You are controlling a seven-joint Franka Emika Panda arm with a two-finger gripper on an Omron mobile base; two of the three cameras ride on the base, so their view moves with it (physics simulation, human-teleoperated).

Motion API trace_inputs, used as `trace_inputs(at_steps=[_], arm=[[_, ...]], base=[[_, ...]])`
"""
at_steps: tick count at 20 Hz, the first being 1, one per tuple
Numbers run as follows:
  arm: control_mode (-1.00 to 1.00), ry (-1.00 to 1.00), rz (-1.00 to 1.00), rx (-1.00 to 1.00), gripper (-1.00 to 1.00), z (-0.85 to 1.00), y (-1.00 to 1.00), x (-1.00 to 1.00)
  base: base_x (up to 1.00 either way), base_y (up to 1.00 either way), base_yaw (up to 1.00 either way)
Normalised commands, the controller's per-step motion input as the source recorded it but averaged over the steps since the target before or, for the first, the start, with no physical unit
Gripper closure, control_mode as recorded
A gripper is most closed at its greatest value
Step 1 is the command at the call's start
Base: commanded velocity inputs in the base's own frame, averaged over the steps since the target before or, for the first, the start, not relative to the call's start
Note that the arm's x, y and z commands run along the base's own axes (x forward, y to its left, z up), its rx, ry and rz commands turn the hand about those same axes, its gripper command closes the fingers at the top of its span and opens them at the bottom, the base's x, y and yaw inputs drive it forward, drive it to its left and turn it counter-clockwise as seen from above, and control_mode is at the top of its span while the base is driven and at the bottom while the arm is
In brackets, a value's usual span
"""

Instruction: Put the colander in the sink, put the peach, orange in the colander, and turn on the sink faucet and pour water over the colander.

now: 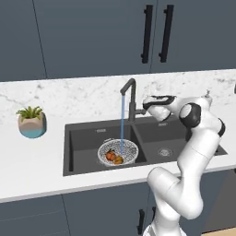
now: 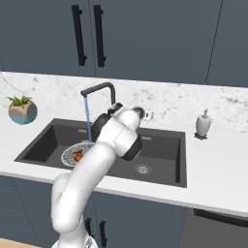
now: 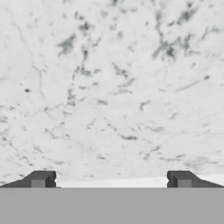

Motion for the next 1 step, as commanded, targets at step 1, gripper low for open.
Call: trace_inputs(at_steps=[1], arm=[[-1.00,0.05,0.00,0.01,-1.00,0.00,-0.36,0.00]], base=[[0.00,0.00,0.00]])
